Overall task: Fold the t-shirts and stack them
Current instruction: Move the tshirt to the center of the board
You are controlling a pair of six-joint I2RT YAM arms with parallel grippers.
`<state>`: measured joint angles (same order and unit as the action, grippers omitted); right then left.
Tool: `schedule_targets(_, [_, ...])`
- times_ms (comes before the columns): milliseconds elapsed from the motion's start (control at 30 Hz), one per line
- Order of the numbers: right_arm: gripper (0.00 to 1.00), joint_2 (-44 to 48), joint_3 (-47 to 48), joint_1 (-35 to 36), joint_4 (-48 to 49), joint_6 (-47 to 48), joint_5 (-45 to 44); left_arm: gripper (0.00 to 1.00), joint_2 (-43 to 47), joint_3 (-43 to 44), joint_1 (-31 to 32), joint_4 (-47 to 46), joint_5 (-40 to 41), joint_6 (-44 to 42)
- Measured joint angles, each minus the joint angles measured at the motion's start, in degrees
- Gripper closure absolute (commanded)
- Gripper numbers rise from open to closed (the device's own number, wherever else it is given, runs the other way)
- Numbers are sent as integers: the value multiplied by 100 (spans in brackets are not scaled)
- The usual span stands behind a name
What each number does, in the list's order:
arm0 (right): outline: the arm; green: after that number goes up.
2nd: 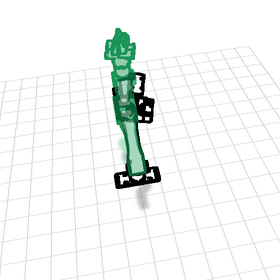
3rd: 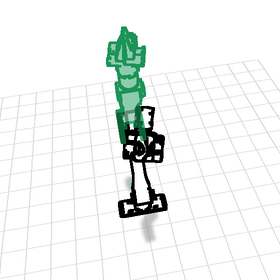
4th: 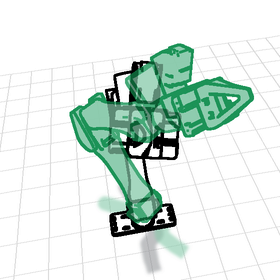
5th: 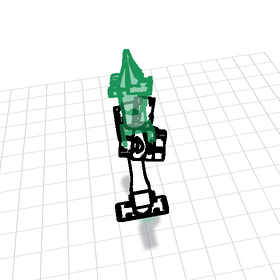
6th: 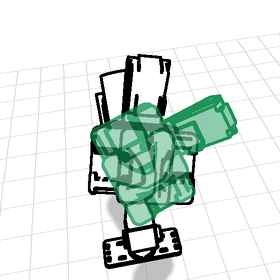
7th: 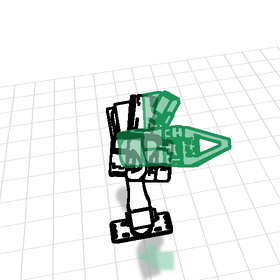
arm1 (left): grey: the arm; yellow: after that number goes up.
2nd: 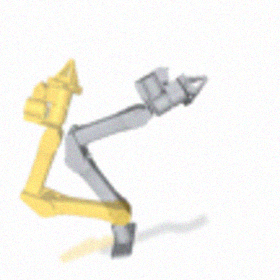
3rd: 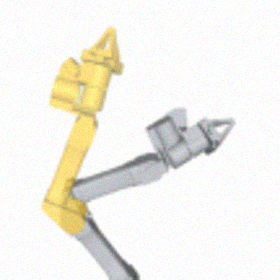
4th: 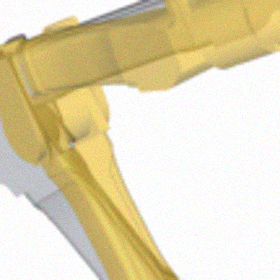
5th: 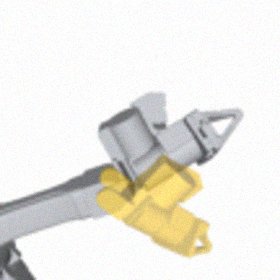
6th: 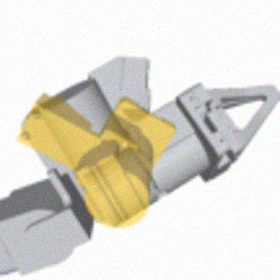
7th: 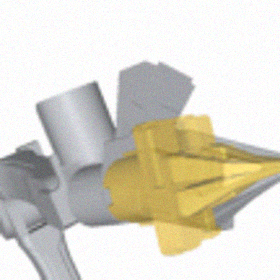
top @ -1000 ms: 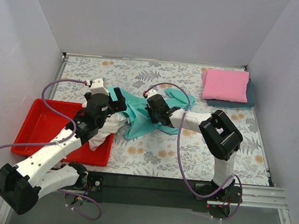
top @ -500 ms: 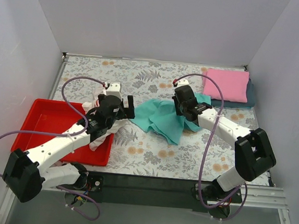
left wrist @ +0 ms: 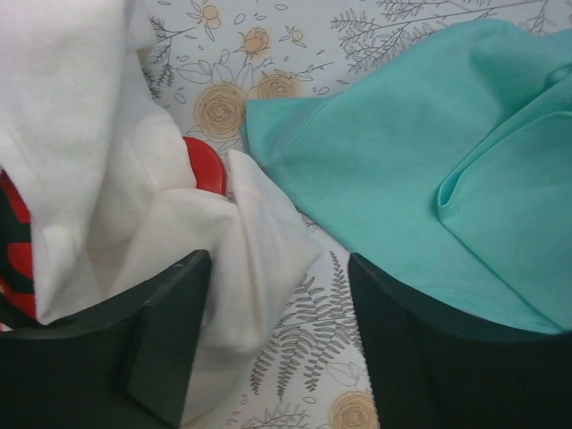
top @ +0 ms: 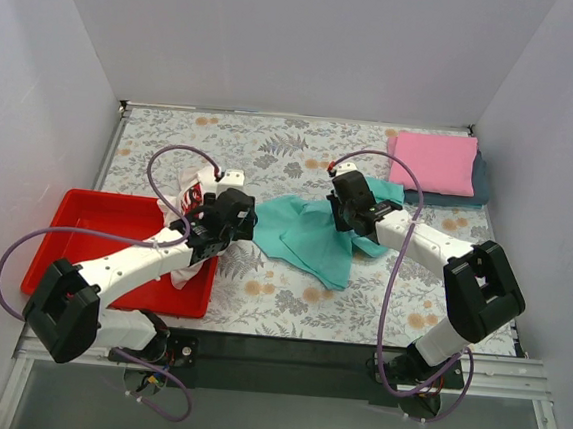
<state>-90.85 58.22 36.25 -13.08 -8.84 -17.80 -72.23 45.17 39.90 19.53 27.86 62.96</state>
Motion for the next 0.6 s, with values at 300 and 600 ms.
schedule_targets(300, [99, 87, -184, -2, 52, -22, 155, 85, 98, 2, 44, 562, 483, 476])
schedule_targets(600, [99, 417, -297, -2, 74, -22, 345, 100, 774, 146, 74, 1982, 1563, 1899])
